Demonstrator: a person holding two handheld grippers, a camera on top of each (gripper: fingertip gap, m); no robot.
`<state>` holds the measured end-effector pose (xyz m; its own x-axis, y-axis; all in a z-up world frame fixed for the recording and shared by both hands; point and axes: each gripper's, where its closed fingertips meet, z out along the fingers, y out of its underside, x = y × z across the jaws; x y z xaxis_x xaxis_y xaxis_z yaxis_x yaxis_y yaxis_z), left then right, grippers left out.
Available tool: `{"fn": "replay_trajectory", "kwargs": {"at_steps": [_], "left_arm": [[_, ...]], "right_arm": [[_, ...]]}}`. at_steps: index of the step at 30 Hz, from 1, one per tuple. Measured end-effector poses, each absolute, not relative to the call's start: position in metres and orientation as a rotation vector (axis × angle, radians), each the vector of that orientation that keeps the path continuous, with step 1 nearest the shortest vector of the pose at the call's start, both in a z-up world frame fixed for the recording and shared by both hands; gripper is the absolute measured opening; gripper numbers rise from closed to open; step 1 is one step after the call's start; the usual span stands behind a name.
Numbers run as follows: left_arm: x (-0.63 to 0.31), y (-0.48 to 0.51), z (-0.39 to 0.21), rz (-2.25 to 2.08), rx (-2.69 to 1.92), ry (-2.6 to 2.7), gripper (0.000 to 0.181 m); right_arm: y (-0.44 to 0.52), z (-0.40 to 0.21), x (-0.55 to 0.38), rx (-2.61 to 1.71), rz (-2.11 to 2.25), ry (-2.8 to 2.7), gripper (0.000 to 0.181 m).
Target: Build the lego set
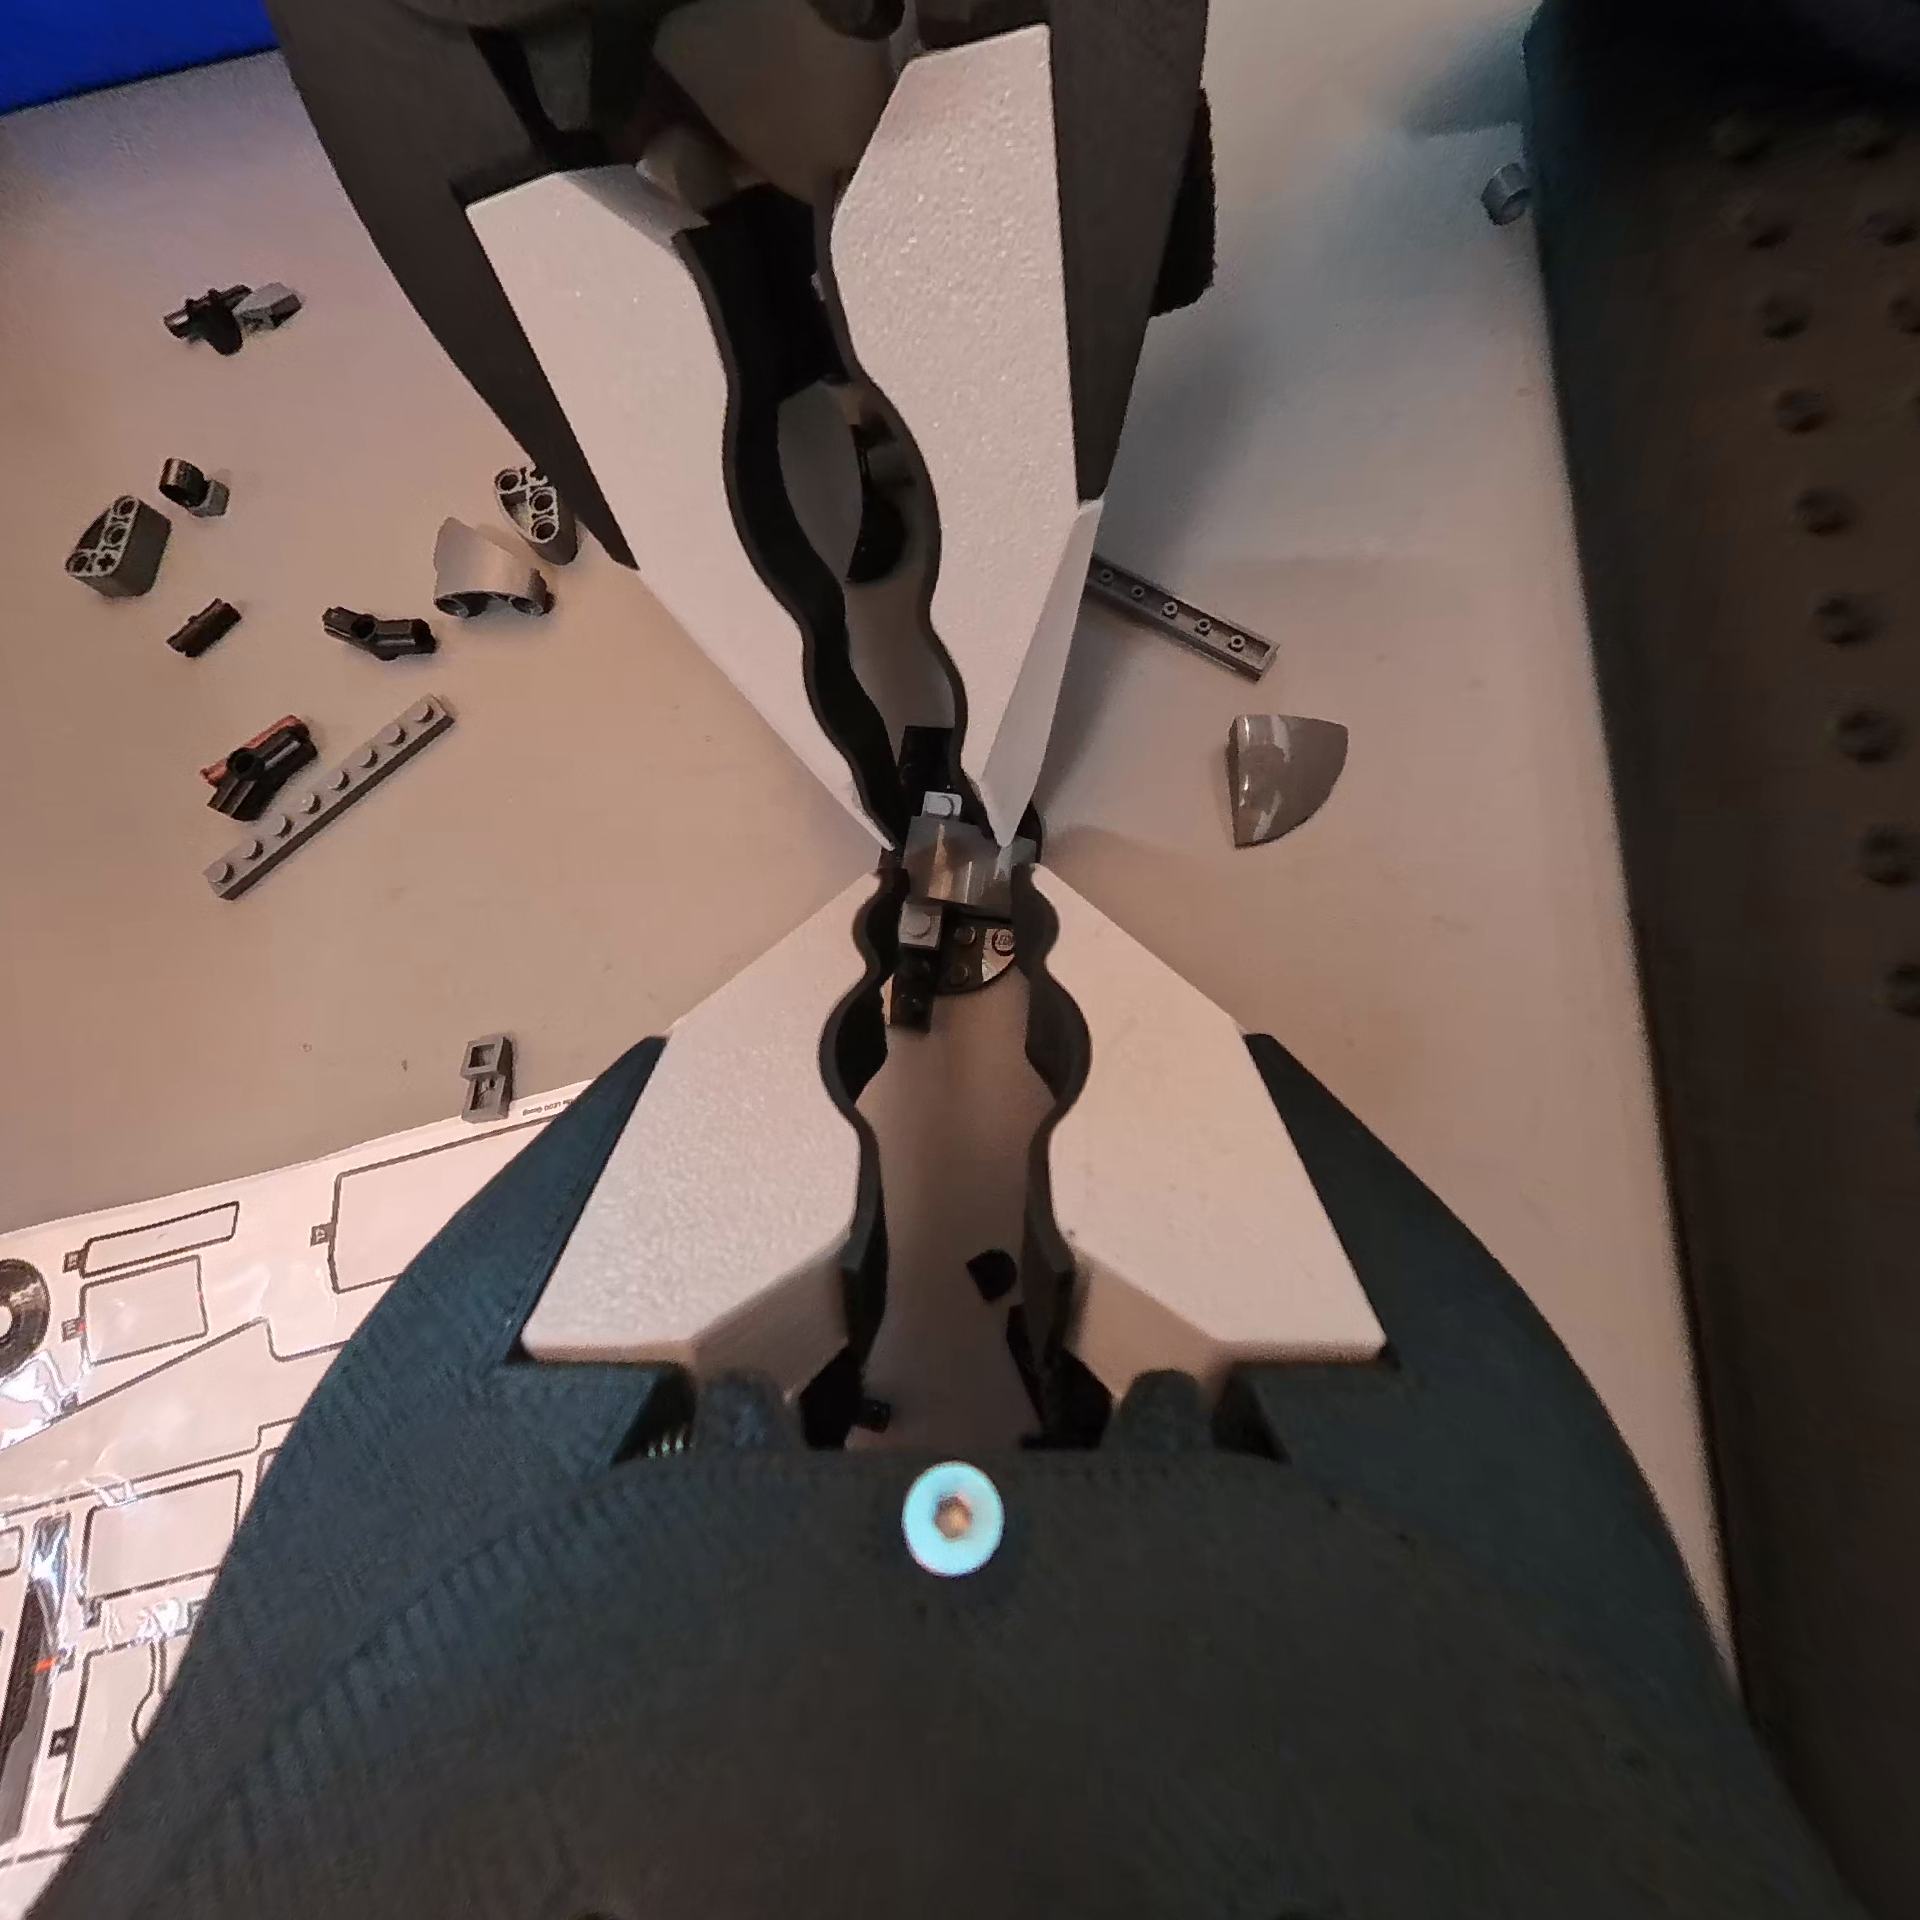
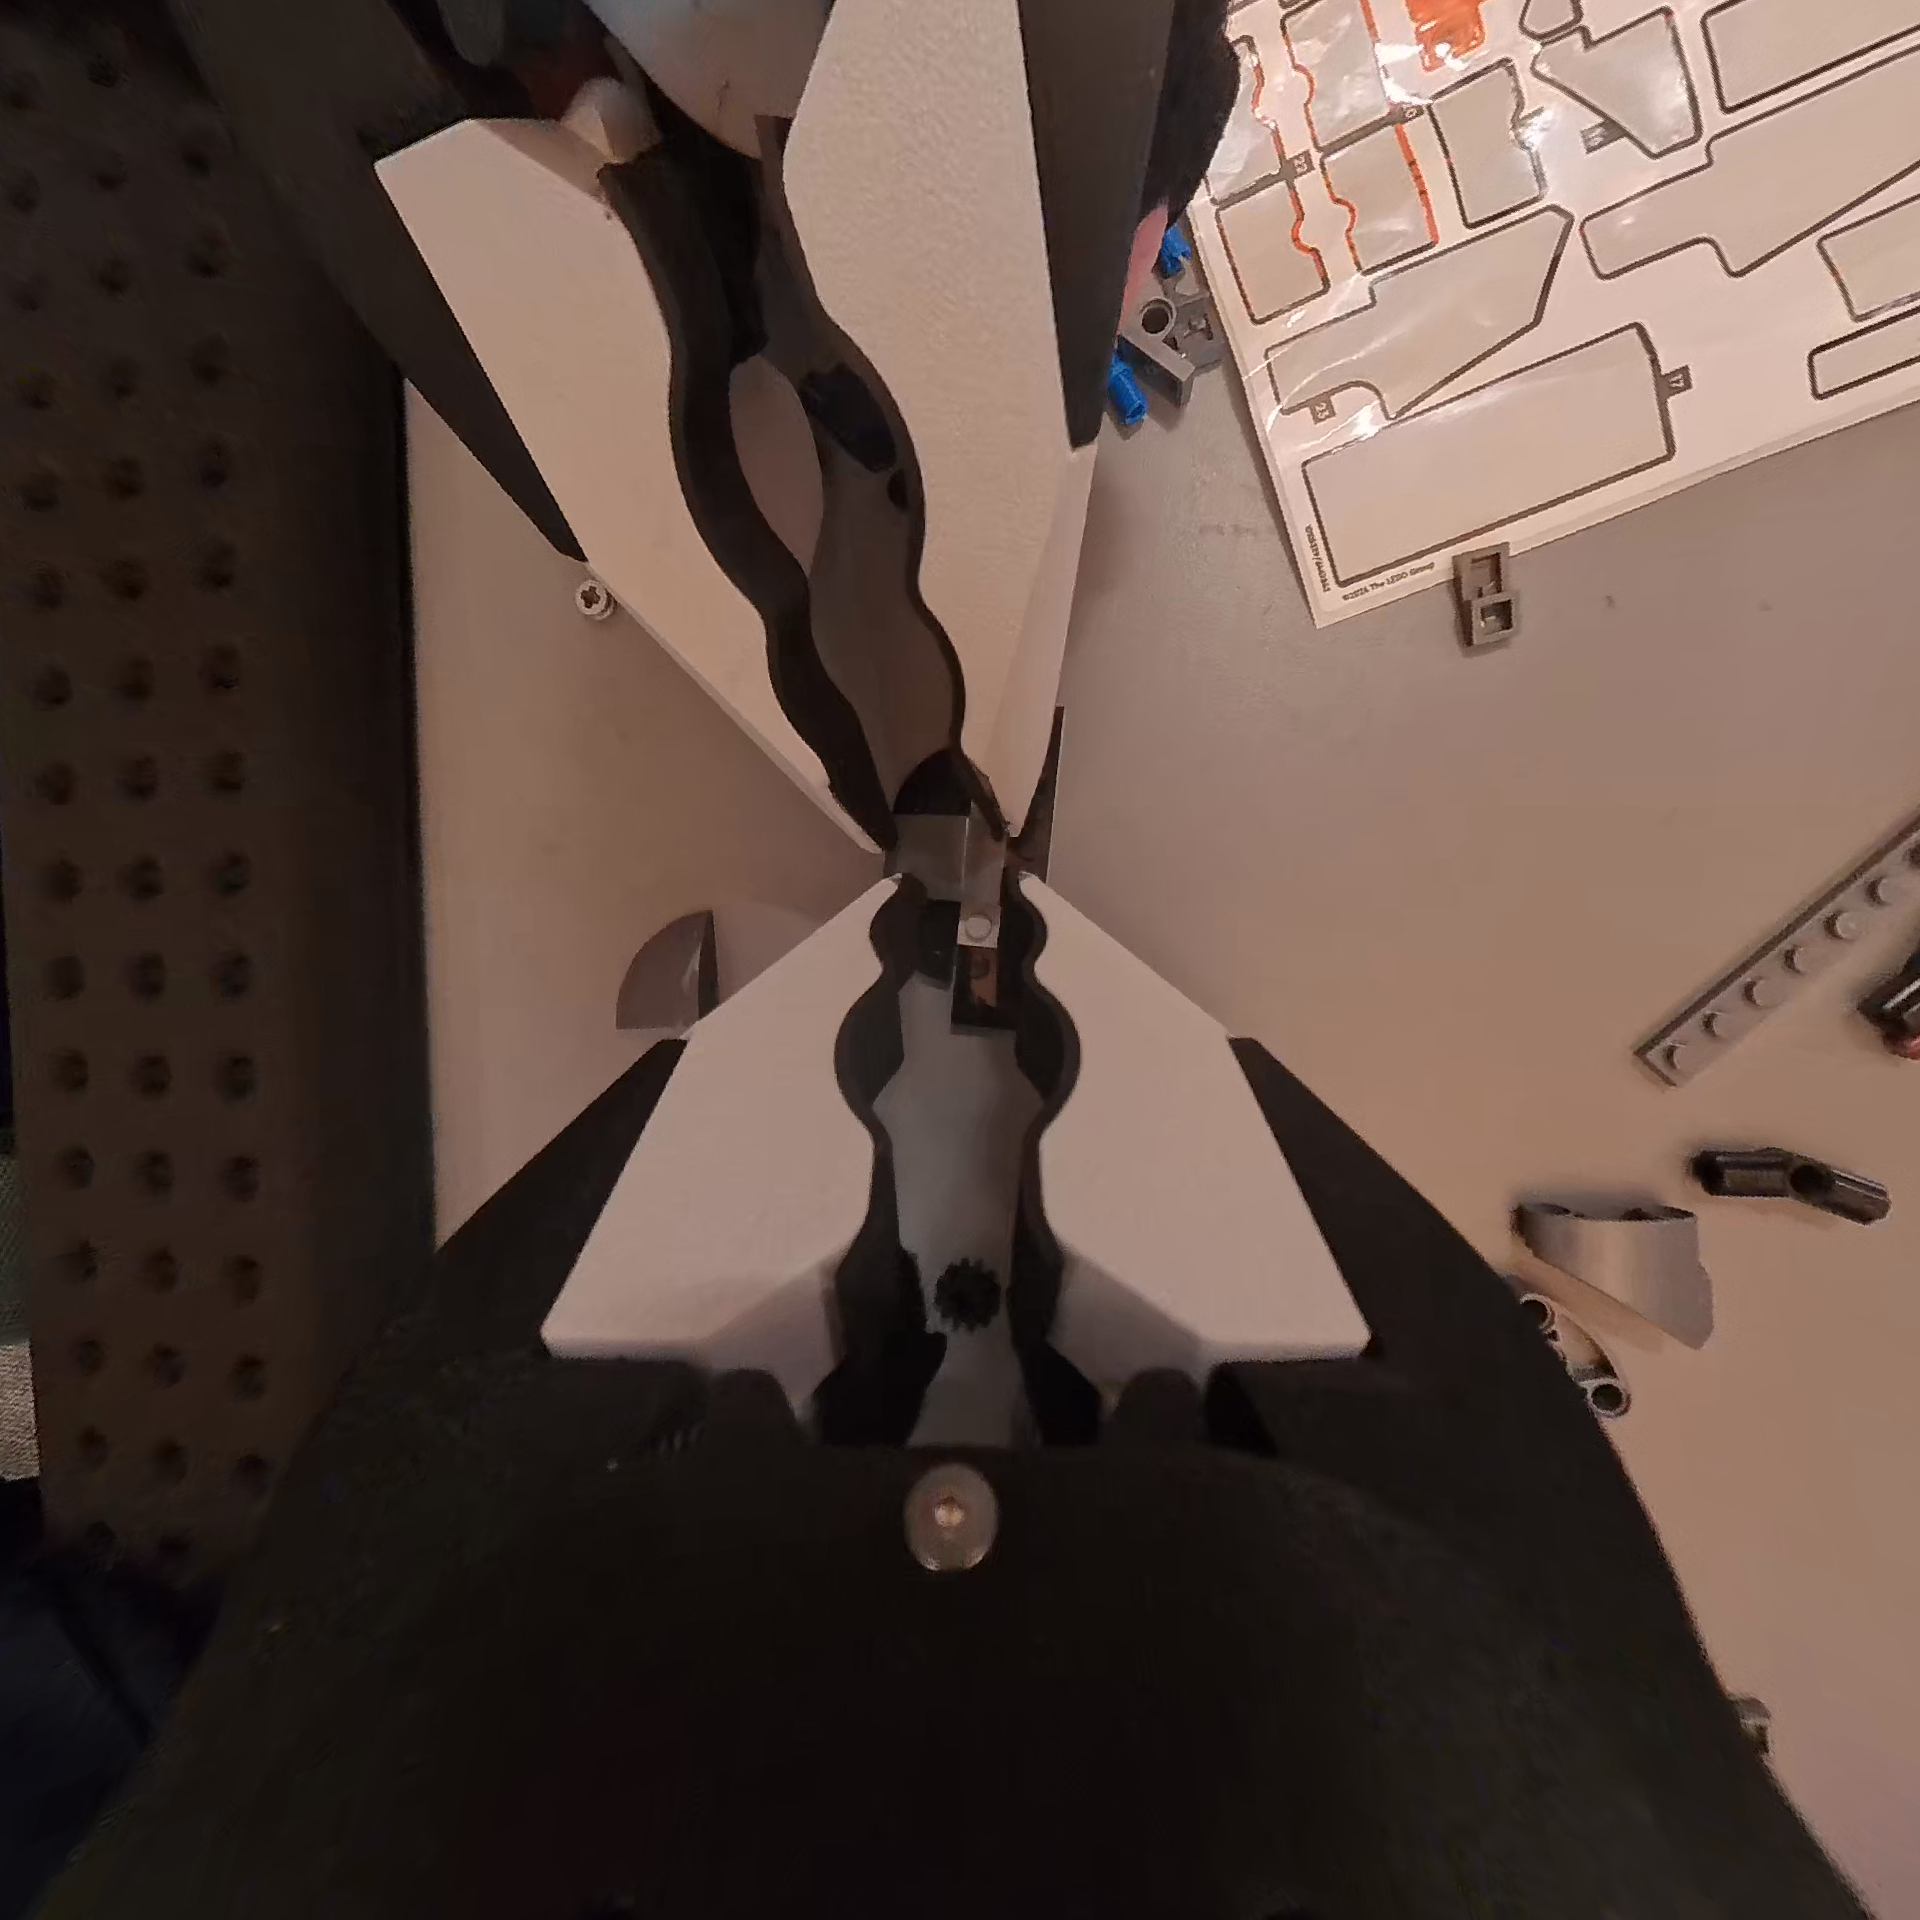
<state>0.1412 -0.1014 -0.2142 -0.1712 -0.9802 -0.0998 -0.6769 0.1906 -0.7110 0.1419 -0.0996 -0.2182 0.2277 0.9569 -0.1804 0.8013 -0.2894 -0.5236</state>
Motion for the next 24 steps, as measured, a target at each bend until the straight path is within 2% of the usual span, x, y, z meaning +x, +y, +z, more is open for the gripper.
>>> {"fn": "replay_trajectory", "kwargs": {"at_steps": [9, 24], "left_arm": [[0.139, -0.103, -0.224, -0.651, -1.540, 1.973, 0.034], [0.140, -0.101, -0.225, -0.590, -1.509, 1.986, 0.027]], "right_arm": [[-0.101, -0.218, 0.141, -2.183, 0.662, -1.656, 0.015], [-0.101, -0.218, 0.140, -2.172, 0.611, -1.679, 0.014]]}}
